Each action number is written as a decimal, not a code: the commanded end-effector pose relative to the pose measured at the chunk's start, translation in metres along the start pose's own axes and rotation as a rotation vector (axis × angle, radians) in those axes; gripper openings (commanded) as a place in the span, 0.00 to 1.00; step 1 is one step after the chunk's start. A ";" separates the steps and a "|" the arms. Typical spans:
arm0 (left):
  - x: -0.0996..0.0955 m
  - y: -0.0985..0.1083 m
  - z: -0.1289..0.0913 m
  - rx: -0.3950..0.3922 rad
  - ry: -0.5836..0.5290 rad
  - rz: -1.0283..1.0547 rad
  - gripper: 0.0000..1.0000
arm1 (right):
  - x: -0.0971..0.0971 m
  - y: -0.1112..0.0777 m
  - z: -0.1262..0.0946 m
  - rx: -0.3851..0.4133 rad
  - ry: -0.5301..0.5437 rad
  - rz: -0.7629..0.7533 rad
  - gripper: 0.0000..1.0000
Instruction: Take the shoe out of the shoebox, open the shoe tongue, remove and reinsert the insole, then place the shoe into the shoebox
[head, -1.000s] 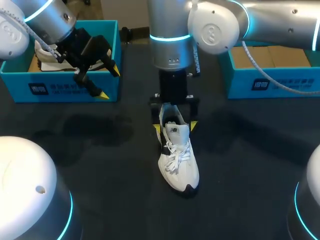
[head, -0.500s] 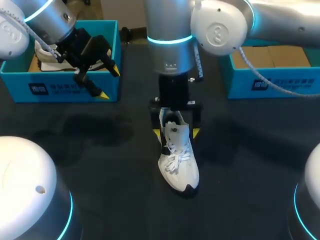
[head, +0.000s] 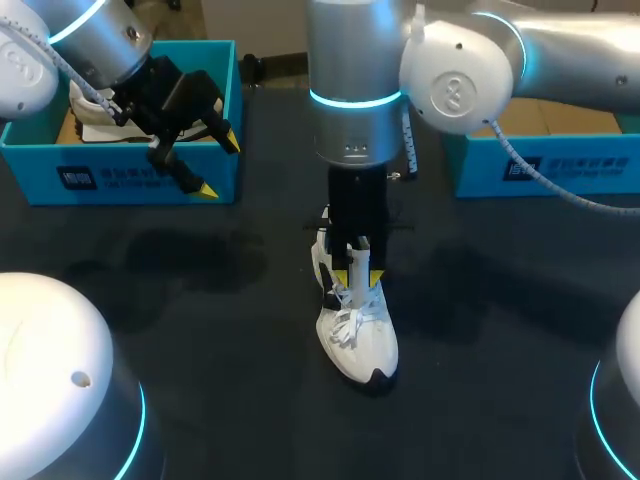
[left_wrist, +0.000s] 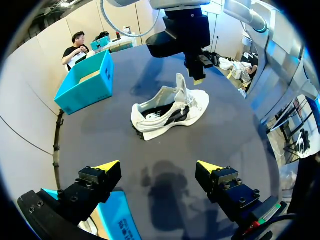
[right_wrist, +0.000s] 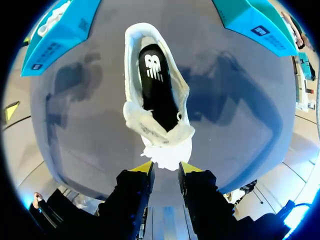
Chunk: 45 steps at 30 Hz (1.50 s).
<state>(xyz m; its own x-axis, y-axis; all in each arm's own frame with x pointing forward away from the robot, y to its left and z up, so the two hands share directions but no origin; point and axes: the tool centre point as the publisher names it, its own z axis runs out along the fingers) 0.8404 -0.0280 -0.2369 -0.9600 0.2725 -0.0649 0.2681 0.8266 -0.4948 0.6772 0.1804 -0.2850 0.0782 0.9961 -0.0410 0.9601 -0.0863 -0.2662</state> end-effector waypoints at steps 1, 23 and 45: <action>0.001 0.000 0.000 -0.002 -0.002 0.000 1.00 | 0.001 0.013 0.006 0.006 0.017 -0.028 0.24; 0.001 0.000 0.000 -0.002 -0.002 0.000 1.00 | 0.009 0.052 0.007 -0.009 0.004 -0.137 0.16; 0.001 0.000 0.000 -0.002 -0.002 0.000 1.00 | -0.008 0.038 0.019 0.010 0.024 -0.086 0.44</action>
<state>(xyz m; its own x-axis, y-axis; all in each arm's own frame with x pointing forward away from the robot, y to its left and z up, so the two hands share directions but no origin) 0.8404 -0.0280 -0.2369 -0.9600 0.2725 -0.0649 0.2681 0.8266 -0.4948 0.7078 0.1714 -0.3115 0.0008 0.9999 -0.0112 0.9590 -0.0039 -0.2835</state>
